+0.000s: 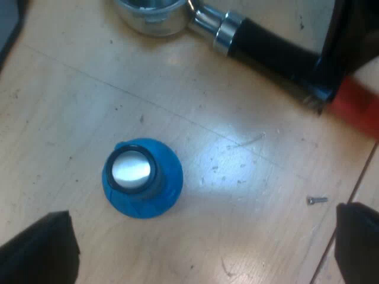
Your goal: Put the handle in the coffee machine
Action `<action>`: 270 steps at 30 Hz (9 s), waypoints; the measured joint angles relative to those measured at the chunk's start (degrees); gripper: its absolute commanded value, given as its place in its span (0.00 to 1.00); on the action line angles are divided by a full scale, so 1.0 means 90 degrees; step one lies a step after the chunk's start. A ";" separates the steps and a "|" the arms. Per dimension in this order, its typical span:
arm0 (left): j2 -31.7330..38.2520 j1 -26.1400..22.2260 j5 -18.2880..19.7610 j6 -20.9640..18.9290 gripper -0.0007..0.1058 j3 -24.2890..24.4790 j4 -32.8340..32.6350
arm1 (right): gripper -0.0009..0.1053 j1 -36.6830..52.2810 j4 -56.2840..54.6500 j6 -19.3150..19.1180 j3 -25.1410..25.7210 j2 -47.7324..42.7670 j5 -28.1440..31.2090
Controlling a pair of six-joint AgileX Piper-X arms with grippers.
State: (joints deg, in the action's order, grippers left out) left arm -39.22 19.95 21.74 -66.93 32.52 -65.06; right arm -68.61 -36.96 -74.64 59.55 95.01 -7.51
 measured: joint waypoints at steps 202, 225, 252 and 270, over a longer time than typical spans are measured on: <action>-0.0453 0.0664 0.1068 0.0394 0.73 -0.0349 0.2085 | 0.01 0.1732 -0.2150 -0.0413 0.1464 -0.1550 0.1146; -0.1390 0.0664 0.1289 0.0382 0.73 -0.0349 0.2754 | 0.01 0.1732 -0.2401 -0.0413 0.1448 -0.1788 0.1058; -0.1404 0.0664 0.1442 0.0382 0.67 -0.0709 0.3248 | 0.01 0.1749 -0.2401 -0.0413 0.1448 -0.1788 0.1058; -0.1404 0.0664 0.1491 0.0298 0.67 -0.0709 0.3601 | 0.01 0.1749 -0.2401 -0.0413 0.1448 -0.1788 0.1075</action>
State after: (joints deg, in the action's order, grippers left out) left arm -51.86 25.93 35.16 -64.25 26.14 -32.65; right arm -52.86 -58.56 -78.36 72.58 78.92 2.17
